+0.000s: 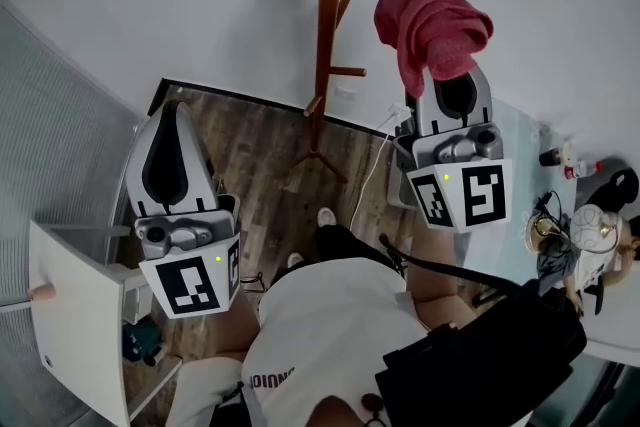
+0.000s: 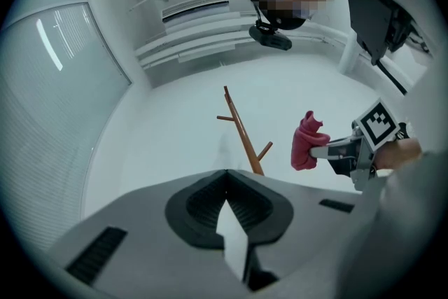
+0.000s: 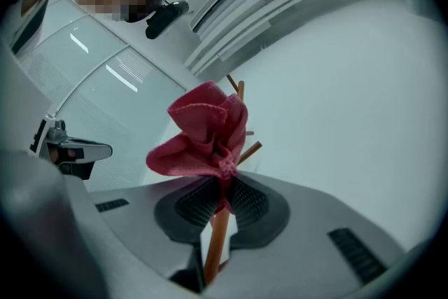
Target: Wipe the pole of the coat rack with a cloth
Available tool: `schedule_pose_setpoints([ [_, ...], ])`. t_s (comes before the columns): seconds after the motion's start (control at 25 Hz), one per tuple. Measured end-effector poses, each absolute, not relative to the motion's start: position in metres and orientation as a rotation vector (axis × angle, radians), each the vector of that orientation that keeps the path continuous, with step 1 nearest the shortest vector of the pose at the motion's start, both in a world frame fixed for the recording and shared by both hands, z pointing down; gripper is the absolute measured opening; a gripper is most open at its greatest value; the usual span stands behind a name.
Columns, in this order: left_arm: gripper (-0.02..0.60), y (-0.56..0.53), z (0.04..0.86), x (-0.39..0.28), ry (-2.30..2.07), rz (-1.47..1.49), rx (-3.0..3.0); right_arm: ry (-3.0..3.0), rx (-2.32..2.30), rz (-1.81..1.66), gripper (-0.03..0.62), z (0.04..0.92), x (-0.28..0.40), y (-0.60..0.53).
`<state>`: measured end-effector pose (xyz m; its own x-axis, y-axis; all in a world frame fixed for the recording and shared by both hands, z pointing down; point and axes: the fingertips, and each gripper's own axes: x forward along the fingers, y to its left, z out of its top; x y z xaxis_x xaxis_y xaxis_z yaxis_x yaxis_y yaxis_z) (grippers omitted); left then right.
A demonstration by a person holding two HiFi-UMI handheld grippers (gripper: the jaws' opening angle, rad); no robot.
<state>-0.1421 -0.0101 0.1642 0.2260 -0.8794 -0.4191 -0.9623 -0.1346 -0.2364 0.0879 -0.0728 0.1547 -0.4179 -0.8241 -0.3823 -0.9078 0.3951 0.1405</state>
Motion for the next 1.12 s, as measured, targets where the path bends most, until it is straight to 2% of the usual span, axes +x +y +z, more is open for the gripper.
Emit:
schedule_pose_setpoints([
  [0.4,0.014,-0.055,0.156,-0.113,1.765,0.229,-1.976,2.457,-1.356,0.509,0.046,0.132,0.097,-0.134],
  [1.12,0.014,-0.096,0.15,-0.136,1.773,0.221,-1.967,2.435,-1.329,0.518,0.046,0.121,0.074,-0.177],
])
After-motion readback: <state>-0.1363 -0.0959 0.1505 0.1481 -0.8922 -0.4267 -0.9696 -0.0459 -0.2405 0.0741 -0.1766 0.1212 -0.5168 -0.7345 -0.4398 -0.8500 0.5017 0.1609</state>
